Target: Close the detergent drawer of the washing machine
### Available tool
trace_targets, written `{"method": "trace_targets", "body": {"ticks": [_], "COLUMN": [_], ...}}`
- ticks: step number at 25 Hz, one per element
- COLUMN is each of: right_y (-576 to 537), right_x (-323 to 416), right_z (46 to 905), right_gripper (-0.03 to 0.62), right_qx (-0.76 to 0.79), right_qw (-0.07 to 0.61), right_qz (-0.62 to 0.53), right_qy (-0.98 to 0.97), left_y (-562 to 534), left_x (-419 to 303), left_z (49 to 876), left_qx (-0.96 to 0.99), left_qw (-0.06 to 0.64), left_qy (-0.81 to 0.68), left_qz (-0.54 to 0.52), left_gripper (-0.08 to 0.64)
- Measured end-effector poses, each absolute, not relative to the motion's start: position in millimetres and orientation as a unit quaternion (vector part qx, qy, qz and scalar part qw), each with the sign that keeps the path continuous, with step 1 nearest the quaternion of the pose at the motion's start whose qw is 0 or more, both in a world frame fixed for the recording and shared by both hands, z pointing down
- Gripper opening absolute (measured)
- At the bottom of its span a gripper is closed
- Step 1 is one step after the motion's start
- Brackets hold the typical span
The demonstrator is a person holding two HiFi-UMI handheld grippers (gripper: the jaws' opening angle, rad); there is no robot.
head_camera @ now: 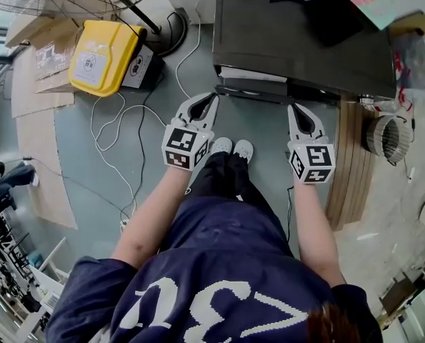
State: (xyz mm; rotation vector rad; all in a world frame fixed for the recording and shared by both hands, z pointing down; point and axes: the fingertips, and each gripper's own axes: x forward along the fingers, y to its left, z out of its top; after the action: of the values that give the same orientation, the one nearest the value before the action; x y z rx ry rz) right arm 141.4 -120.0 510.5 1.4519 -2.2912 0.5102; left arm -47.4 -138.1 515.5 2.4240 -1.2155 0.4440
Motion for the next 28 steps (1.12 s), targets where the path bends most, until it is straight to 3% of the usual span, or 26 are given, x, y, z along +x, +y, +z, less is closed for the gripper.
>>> {"method": "trace_targets", "body": {"ticks": [28], "right_y": [-150.4], "right_x": [129.2], "right_z": [517.9], "right_gripper": [0.017], "right_qx": [0.515], "right_qw": [0.182], "right_qz": [0.196], "right_qy": [-0.814], "left_y": [-173.4], "left_x": [-36.2], "left_z": [514.2], "left_qx": [0.860], "left_qw": [0.172], "left_qy": [-0.452], "left_qz": [0.163], "left_gripper": [0.018]}}
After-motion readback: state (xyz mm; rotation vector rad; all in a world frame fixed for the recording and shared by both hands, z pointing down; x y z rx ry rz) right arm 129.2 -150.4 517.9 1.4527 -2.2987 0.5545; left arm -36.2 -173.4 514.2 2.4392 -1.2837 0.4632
